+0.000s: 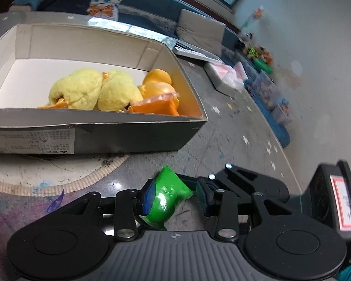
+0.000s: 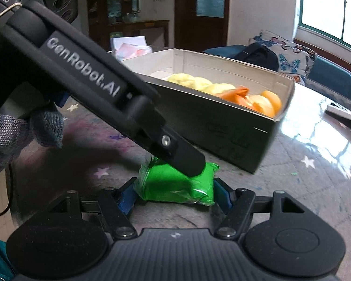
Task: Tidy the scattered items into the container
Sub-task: 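Close the left gripper on the green clay pack, then lift the green pack with the left gripper and carry it over the shoebox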
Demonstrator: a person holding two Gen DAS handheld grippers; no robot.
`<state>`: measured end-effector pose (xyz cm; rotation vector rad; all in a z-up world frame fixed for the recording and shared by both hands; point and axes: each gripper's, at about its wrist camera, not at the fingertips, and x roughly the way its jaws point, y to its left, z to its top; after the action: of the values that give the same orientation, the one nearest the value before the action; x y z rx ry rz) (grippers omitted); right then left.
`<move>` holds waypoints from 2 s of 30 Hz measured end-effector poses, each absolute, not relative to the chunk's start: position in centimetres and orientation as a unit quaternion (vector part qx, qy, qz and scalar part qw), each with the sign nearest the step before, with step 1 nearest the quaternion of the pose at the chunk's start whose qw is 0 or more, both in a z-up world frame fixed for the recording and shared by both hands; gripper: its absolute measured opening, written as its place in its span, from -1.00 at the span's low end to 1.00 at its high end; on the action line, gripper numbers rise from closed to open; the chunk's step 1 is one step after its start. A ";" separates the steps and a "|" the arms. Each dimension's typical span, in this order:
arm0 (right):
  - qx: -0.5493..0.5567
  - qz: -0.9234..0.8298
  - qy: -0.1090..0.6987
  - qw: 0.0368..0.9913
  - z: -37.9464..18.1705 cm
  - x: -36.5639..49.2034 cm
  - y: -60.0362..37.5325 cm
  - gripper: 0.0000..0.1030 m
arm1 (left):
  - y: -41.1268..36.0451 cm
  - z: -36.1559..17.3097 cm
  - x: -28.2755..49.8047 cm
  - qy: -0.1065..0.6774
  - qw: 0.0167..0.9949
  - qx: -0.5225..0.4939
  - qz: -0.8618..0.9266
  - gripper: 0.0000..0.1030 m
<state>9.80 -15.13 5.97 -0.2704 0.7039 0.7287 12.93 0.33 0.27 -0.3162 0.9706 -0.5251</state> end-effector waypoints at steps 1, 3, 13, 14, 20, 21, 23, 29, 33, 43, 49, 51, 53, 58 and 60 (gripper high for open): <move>-0.130 0.349 0.336 0.865 6.0 9.8 -15.0 0.36 | 0.4 0.2 12.8 0.459 0.840 -0.145 -0.251 -0.21; -0.128 0.350 0.336 0.865 6.0 9.9 -14.9 0.37 | 0.4 0.2 12.7 0.458 0.841 -0.135 -0.256 -0.21; -0.116 0.329 0.334 0.876 6.5 9.2 -16.0 0.49 | 0.9 -0.1 12.6 0.461 0.841 -0.138 -0.249 -0.22; -0.117 0.328 0.335 0.875 6.5 9.1 -16.0 0.49 | 0.8 -0.1 12.6 0.461 0.841 -0.137 -0.248 -0.22; -0.112 0.331 0.337 0.874 6.2 9.1 -15.7 0.43 | 0.2 0.1 13.0 0.465 0.842 -0.124 -0.243 -0.22; -0.110 0.333 0.337 0.874 6.3 9.1 -15.6 0.38 | 0.1 0.1 13.0 0.467 0.842 -0.120 -0.241 -0.22; -0.110 0.335 0.337 0.873 6.2 9.1 -15.5 0.38 | -0.1 -0.1 13.2 0.472 0.841 -0.116 -0.237 -0.22; -0.107 0.338 0.336 0.872 6.1 9.2 -15.4 0.38 | 0.0 -0.9 13.7 0.488 0.833 -0.133 -0.225 -0.22; -0.106 0.339 0.337 0.872 6.1 9.4 -15.2 0.37 | 0.0 -1.0 13.7 0.490 0.831 -0.140 -0.222 -0.22; -0.099 0.328 0.338 0.876 5.9 9.5 -15.2 0.30 | 0.6 -1.6 14.0 0.500 0.823 -0.174 -0.208 -0.22; -0.098 0.322 0.338 0.879 5.9 9.7 -15.3 0.19 | 0.9 -1.7 13.9 0.501 0.820 -0.192 -0.200 -0.27; -0.097 0.323 0.338 0.879 5.9 9.5 -15.2 0.17 | 0.9 -1.8 13.8 0.501 0.820 -0.194 -0.199 -0.28; -0.098 0.323 0.338 0.879 5.9 9.3 -15.2 0.16 | 1.0 -1.7 13.7 0.501 0.819 -0.197 -0.198 -0.29; -0.097 0.326 0.334 0.879 6.2 8.9 -15.2 0.14 | 1.3 -1.3 13.3 0.498 0.820 -0.200 -0.198 -0.30; -0.099 0.326 0.330 0.880 6.5 8.6 -15.1 0.14 | 1.3 -0.9 13.1 0.496 0.821 -0.201 -0.198 -0.31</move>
<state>8.65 -15.15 6.47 -0.2063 0.6884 0.6804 13.12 1.34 -0.92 -0.4273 1.0551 -0.4207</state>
